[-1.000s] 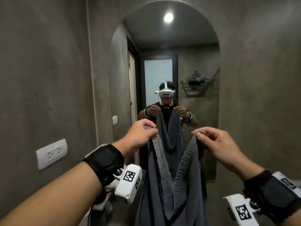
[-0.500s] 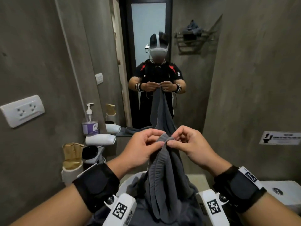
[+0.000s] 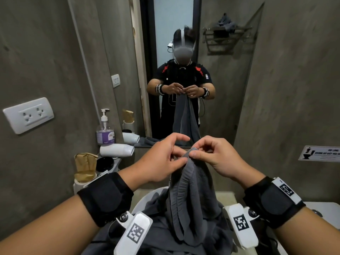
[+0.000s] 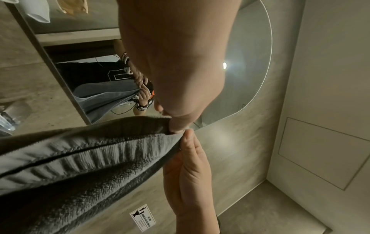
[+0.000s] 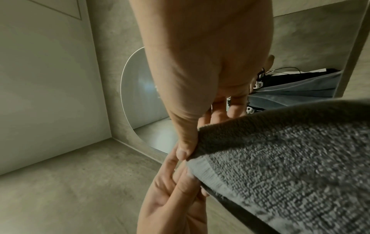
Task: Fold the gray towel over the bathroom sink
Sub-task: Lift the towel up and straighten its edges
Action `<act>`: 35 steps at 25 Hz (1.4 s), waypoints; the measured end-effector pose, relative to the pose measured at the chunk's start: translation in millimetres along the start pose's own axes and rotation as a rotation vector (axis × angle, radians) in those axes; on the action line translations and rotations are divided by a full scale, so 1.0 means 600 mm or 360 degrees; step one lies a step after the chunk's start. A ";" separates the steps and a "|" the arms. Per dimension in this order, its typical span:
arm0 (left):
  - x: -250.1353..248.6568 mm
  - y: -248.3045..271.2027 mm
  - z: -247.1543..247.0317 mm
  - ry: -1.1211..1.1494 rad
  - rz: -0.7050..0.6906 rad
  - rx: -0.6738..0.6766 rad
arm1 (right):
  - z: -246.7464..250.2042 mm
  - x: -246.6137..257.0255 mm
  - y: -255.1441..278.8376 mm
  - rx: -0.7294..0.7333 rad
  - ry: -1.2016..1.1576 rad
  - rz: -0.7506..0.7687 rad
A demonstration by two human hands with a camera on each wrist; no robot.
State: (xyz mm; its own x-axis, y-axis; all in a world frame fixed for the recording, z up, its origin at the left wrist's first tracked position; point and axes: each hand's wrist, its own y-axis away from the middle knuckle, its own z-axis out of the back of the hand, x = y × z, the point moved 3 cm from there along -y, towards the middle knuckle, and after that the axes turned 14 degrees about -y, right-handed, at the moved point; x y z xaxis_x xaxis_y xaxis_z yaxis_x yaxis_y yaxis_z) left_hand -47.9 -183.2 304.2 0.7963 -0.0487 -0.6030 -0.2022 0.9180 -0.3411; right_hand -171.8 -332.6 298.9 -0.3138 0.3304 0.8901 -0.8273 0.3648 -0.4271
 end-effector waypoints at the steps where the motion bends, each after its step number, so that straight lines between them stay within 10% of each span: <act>1: 0.004 0.001 0.000 -0.0014 0.0009 -0.0018 | -0.002 0.001 -0.002 0.0027 0.0074 0.0018; 23: 0.177 0.075 -0.190 -0.0541 0.0588 0.0113 | 0.080 0.070 -0.117 -0.0439 0.0333 0.0216; 30: 0.216 0.037 0.069 -0.0158 0.0828 -0.0728 | 0.181 0.053 -0.101 -0.0809 0.0232 0.0208; 35: 0.160 -0.021 0.235 0.0341 0.0563 -0.1045 | 0.198 0.049 -0.103 -0.0730 -0.0072 0.0222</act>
State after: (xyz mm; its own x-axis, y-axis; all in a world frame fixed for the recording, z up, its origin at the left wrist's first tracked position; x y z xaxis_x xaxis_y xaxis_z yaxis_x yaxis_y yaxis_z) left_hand 111.5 -144.2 352.5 0.5076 0.0675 -0.8589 -0.7734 0.4751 -0.4197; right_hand -185.2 -448.9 370.7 -0.4354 0.3693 0.8210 -0.4881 0.6695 -0.5600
